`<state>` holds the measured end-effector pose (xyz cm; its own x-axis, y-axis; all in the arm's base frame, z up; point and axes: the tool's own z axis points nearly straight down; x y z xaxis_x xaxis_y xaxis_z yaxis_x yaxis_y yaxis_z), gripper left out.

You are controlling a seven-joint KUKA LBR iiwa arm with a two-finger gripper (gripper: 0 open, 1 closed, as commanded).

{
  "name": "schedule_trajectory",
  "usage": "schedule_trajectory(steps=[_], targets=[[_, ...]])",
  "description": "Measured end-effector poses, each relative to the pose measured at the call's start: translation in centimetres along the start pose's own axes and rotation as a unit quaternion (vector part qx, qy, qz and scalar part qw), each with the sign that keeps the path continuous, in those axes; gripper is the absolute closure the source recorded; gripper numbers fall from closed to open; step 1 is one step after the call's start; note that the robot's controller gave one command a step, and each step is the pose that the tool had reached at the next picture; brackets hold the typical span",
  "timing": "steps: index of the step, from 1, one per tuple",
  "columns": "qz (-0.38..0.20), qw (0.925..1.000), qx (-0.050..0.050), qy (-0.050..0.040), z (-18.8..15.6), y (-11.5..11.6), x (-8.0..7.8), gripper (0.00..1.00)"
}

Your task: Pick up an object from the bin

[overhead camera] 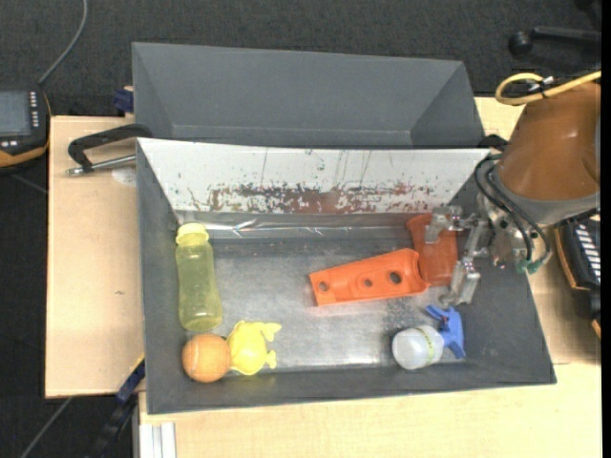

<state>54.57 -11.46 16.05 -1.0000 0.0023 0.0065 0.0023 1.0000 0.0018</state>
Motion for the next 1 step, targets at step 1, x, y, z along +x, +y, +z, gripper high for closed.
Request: schedule_trajectory(steps=[1], targets=[[-0.001,1.0000,0.001,-0.0041,-0.49,0.04,-0.16,0.00]])
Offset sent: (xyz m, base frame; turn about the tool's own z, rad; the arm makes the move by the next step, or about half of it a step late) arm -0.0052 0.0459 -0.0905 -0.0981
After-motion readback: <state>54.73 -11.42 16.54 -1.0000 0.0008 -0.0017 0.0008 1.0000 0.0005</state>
